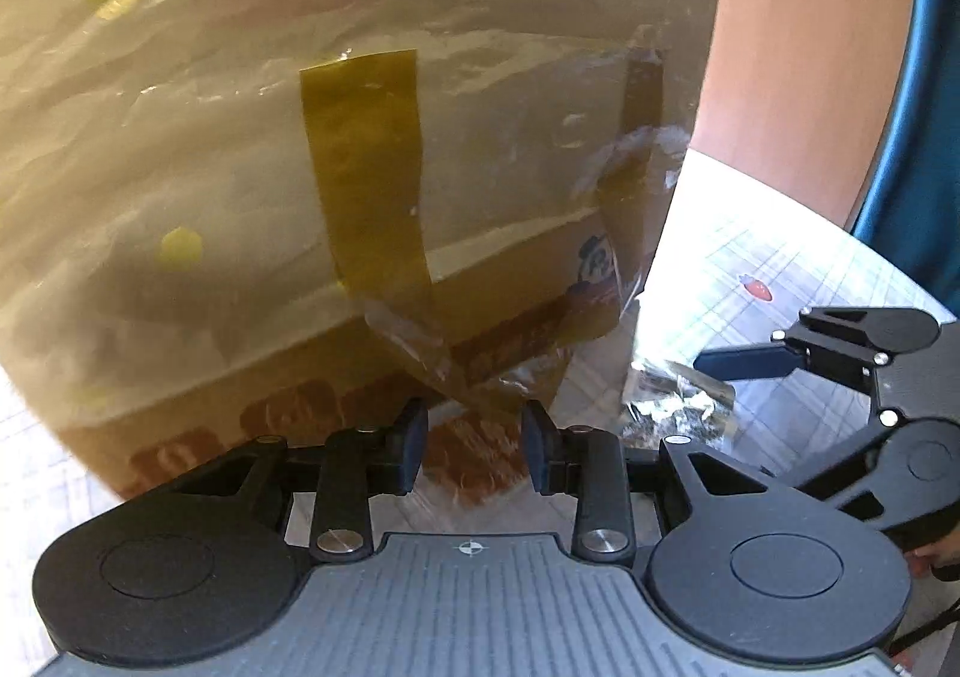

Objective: Organize snacks
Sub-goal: 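Position the right gripper over the silver foil packet while the left approaches the red meat packet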

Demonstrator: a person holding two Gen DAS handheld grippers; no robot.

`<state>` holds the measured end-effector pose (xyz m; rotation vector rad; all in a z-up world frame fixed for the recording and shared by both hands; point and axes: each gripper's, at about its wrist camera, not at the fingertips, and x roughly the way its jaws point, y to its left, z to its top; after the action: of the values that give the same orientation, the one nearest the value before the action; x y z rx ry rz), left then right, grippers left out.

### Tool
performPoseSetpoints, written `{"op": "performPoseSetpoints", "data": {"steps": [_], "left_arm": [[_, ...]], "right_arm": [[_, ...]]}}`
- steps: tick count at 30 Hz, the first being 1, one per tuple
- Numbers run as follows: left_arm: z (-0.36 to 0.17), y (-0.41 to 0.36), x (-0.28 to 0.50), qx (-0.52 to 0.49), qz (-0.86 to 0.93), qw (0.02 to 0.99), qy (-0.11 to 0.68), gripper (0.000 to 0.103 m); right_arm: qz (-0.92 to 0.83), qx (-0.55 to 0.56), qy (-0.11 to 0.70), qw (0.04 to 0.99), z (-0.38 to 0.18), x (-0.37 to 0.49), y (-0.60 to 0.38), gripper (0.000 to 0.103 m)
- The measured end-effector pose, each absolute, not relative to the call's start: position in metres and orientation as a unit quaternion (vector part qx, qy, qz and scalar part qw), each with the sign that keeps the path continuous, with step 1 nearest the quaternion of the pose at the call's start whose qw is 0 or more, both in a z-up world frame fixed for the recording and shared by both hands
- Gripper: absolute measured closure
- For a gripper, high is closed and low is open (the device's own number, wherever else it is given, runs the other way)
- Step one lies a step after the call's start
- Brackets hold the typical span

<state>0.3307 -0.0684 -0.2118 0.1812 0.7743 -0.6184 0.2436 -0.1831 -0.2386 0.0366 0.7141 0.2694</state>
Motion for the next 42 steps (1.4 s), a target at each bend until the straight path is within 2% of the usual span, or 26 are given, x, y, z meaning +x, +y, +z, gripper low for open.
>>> {"op": "performPoseSetpoints", "data": {"steps": [9, 13, 18, 25, 33, 36, 42], "left_arm": [[-0.227, -0.074, 0.352, 0.09, -0.343, 0.853, 0.383, 0.066], [-0.229, -0.064, 0.349, 0.079, -0.358, 0.849, 0.38, 0.057], [-0.225, -0.05, 0.347, 0.044, -0.355, 0.846, 0.395, 0.057], [-0.224, -0.043, 0.322, 0.044, -0.364, 0.842, 0.396, 0.057], [-0.219, -0.039, 0.296, -0.005, -0.3, 0.856, 0.421, 0.057], [-0.217, -0.035, 0.288, -0.022, -0.282, 0.86, 0.424, 0.054], [-0.211, -0.029, 0.276, 0.05, -0.302, 0.863, 0.402, 0.048]], "right_arm": [[0.132, 0.017, 0.349, 0.928, -0.238, 0.243, -0.183, 0.025], [0.132, 0.015, 0.35, 0.927, -0.238, 0.244, -0.184, 0.025], [0.131, 0.013, 0.35, 0.927, -0.239, 0.245, -0.182, 0.025], [0.131, 0.013, 0.35, 0.927, -0.239, 0.245, -0.183, 0.025], [0.132, 0.013, 0.35, 0.927, -0.239, 0.245, -0.183, 0.025], [0.132, 0.013, 0.35, 0.927, -0.239, 0.245, -0.183, 0.025], [0.132, 0.013, 0.35, 0.927, -0.239, 0.245, -0.183, 0.025]]}}
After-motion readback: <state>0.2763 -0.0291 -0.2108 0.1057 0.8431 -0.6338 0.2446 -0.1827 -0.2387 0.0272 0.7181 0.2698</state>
